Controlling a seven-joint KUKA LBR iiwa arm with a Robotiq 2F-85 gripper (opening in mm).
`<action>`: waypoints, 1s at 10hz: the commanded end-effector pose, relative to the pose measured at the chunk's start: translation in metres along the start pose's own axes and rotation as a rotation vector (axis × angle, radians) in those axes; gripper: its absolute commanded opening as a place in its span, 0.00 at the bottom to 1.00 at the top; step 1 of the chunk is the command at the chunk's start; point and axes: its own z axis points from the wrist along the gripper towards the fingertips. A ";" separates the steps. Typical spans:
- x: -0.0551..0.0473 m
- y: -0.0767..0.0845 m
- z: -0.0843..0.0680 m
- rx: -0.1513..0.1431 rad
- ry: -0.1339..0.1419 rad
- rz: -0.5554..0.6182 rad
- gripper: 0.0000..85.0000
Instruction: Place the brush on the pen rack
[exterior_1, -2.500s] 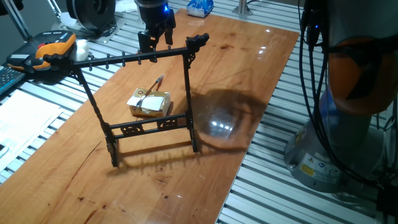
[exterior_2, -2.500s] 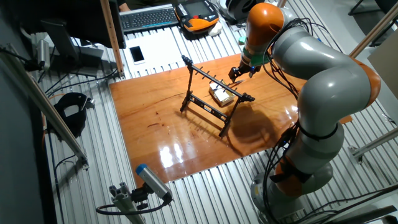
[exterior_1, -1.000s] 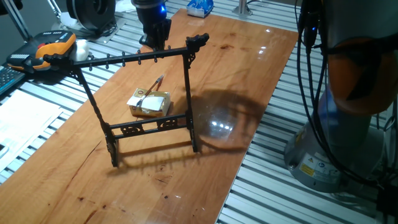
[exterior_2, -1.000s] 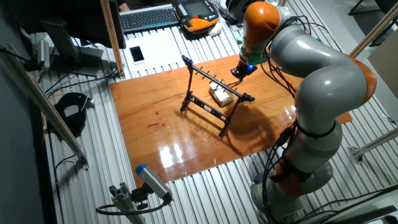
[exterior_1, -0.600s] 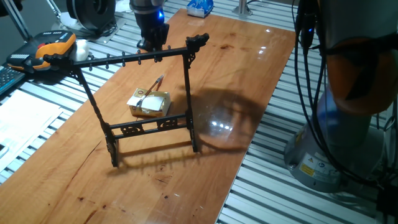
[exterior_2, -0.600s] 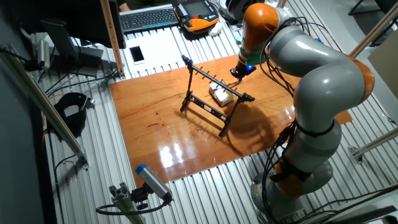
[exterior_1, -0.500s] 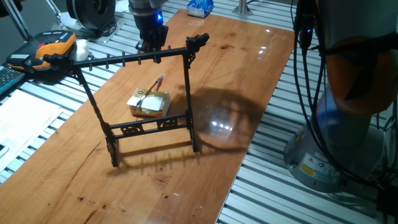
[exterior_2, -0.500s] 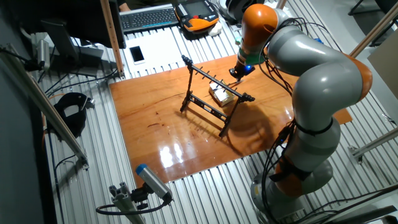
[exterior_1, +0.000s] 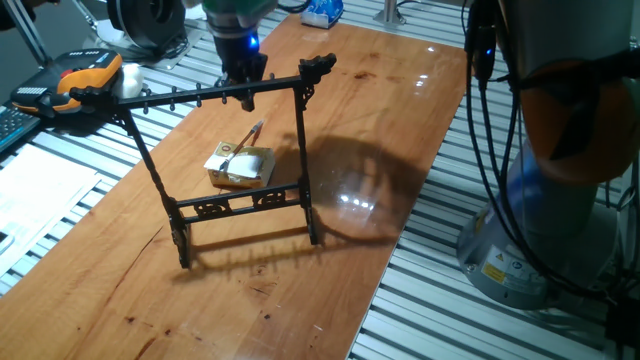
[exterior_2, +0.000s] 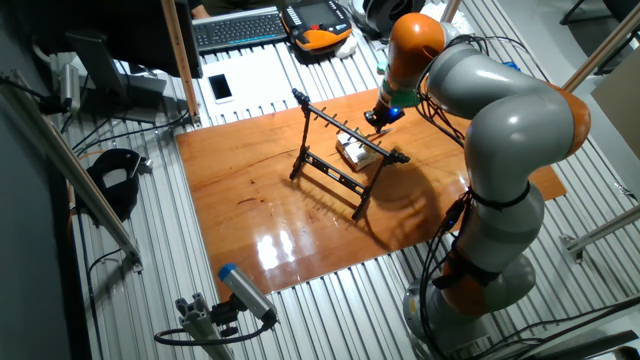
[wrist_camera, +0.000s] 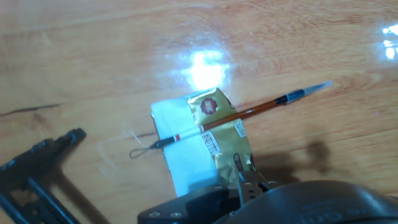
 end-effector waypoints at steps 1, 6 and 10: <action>-0.001 0.001 0.004 0.000 0.000 0.014 0.00; -0.008 0.005 0.030 -0.017 -0.008 0.105 0.00; -0.008 0.005 0.032 -0.165 0.079 0.334 0.00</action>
